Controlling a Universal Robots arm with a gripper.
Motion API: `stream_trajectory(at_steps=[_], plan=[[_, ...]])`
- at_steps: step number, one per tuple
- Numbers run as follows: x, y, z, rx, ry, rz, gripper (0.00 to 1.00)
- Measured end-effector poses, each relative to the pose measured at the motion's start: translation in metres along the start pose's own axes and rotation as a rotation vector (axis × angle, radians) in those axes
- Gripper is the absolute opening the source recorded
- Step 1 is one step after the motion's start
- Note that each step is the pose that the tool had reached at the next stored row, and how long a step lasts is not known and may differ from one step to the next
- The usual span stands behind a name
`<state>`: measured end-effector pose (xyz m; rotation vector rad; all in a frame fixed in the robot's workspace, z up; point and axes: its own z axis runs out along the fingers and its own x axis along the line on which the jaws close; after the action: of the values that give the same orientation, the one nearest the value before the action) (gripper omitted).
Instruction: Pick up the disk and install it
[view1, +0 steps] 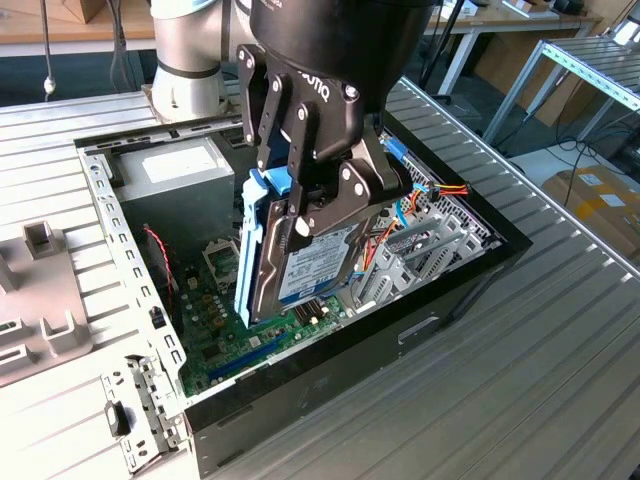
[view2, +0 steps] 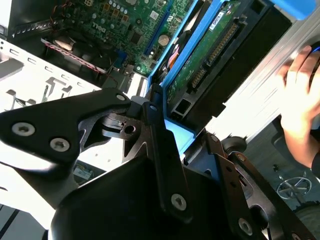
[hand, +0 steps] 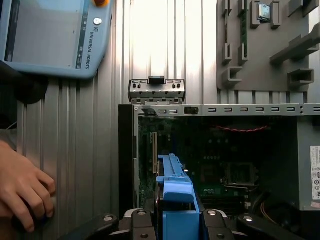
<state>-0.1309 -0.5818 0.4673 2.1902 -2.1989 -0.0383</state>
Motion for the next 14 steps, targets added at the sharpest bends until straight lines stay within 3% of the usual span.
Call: stream_trajectory(at_steps=[14], plan=[[0.0021,-0.0127,0.0003,0.0,0.0,0.0,0.37]])
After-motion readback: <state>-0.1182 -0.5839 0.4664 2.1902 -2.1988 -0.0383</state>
